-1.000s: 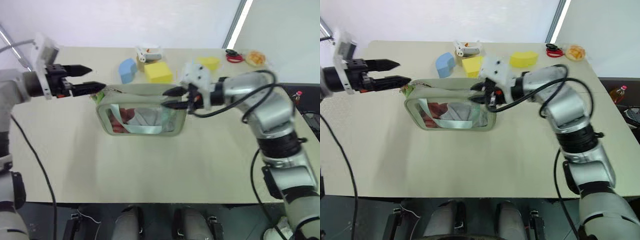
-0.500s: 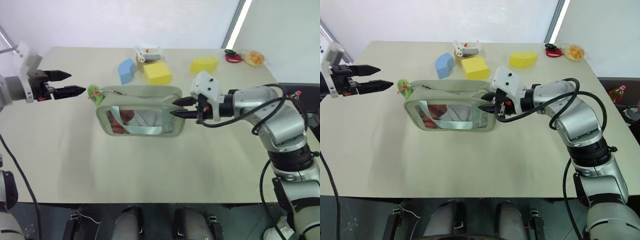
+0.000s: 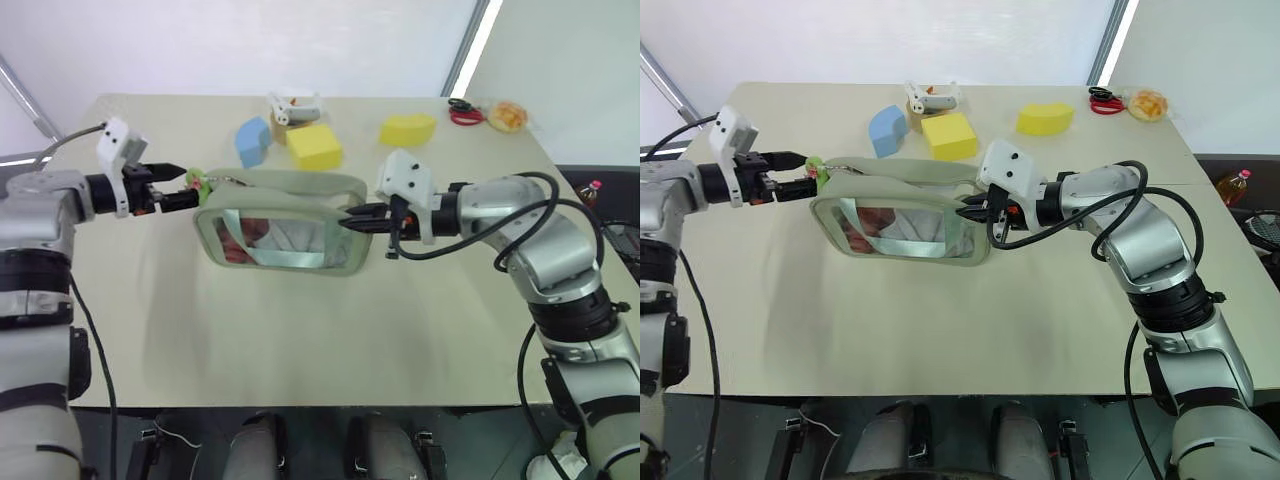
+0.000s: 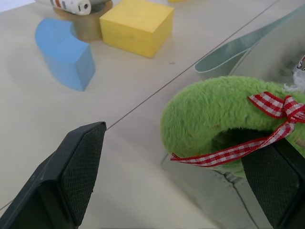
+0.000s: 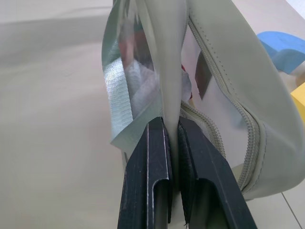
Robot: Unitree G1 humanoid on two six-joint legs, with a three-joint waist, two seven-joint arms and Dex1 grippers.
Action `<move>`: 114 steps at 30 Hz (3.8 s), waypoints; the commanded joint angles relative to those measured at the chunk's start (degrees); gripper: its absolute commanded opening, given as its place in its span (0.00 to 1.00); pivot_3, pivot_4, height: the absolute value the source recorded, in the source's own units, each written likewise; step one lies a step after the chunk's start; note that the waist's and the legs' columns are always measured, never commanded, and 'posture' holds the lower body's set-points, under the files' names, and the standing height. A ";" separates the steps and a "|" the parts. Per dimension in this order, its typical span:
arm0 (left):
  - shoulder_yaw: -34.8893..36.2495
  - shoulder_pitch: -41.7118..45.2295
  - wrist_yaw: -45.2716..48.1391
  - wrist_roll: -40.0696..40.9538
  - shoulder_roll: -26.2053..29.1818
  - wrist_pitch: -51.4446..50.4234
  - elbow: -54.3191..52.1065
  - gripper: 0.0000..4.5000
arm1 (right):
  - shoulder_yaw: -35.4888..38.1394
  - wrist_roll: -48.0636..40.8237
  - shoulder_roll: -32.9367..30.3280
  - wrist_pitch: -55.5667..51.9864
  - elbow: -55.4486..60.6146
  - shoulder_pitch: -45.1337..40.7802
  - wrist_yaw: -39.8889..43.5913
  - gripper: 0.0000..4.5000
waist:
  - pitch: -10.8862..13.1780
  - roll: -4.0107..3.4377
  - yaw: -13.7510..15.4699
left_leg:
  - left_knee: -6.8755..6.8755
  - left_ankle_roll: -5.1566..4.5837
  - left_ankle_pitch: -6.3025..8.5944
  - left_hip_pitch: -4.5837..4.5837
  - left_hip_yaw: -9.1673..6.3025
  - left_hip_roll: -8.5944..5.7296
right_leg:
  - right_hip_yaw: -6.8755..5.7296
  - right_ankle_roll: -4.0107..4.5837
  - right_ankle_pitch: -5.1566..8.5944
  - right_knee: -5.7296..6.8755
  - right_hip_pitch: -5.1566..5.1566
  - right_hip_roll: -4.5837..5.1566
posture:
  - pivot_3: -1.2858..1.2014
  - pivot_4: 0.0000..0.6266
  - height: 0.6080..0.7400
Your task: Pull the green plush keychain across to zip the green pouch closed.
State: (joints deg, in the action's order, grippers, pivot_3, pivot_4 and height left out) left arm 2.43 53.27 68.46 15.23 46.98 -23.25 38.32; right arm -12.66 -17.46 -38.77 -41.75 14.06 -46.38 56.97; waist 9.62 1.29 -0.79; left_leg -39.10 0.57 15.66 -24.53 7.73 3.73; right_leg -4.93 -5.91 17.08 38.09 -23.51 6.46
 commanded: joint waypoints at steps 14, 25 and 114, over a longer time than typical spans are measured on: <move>2.93 10.49 7.92 6.05 2.55 -8.81 -7.78 0.02 | -0.75 2.90 -0.15 2.71 -0.81 -0.89 -1.01 0.00 | 0.00 0.00 0.04 | 0.00 0.00 0.00 0.00 -0.02 0.01 | 0.00 0.00 0.00 0.00 0.00 0.00 | 0.52 0.24 1.00; -5.27 9.44 3.15 1.14 -9.16 -2.79 -14.84 0.34 | -0.53 4.06 1.12 2.52 -0.94 -1.28 -1.79 0.00 | 0.00 0.00 -0.46 | 0.01 0.01 -0.01 0.05 -0.03 0.01 | -0.01 0.00 0.00 0.02 0.01 -0.03 | 0.52 0.24 1.00; -0.60 -17.80 -2.02 4.90 4.73 -12.88 -35.39 0.30 | 4.39 8.96 5.31 -17.63 8.65 16.29 -24.67 0.00 | -0.19 -0.06 1.16 | 0.02 -0.02 0.02 0.18 -0.04 -0.01 | 0.01 0.00 0.01 -0.10 0.20 0.02 | 0.52 0.24 1.00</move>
State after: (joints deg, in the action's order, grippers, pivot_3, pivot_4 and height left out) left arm 2.87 36.23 66.99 20.75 51.43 -34.81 2.71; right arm -7.00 -8.07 -34.83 -58.79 21.14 -31.18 34.44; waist 9.42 1.23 0.37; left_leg -39.05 0.55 15.68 -24.40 7.69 3.72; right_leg -4.92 -5.90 17.09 37.99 -23.37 6.47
